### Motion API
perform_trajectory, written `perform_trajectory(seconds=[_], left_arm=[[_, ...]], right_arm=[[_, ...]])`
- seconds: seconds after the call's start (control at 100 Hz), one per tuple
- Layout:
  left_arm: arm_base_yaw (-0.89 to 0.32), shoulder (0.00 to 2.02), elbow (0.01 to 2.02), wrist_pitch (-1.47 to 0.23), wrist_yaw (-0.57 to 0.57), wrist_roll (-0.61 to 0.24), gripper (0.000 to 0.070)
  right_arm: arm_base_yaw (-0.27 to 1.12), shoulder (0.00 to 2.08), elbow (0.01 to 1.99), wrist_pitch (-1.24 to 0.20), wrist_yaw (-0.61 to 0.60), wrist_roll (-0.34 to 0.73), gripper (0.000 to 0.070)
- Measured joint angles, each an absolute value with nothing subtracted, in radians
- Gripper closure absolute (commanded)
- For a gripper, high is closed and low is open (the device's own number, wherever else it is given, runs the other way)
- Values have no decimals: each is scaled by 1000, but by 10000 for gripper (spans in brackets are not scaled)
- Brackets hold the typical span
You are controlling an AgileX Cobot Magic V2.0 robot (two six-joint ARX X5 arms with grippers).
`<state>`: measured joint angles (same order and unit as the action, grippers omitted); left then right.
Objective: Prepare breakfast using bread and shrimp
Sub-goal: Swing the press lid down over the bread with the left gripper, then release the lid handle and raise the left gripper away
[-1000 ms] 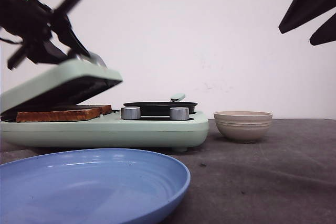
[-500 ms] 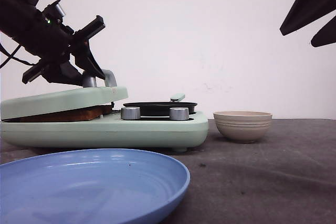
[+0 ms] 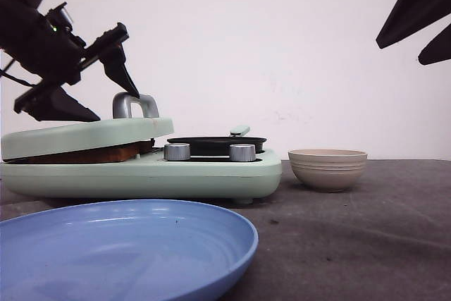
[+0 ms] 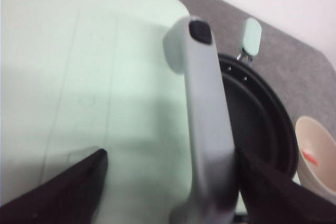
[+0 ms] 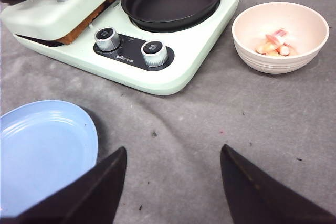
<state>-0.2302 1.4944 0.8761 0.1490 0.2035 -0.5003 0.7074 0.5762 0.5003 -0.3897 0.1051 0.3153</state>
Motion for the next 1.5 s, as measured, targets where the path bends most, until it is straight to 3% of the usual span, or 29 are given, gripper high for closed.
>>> perform_trajectory(seconds=[0.4,0.59,0.91,1.331,1.501], left_arm=[[-227,1198,859,79,188,-390,226],[-227,1058,859,-32,179,-312,226],[-227,838,859,-291,65,-144,229],[-227,639,742,-370,-5,-120,230],[-227,524,657,-370,-6,-132,231]], right_arm=[[707,576,500,-375,105,350,353],[707,576,500,-371,105,391,352],[706,579,510,-370,104,428,352],[550,776,734,-430,17,436,348],[450,918,861,-467,-39,377,288]])
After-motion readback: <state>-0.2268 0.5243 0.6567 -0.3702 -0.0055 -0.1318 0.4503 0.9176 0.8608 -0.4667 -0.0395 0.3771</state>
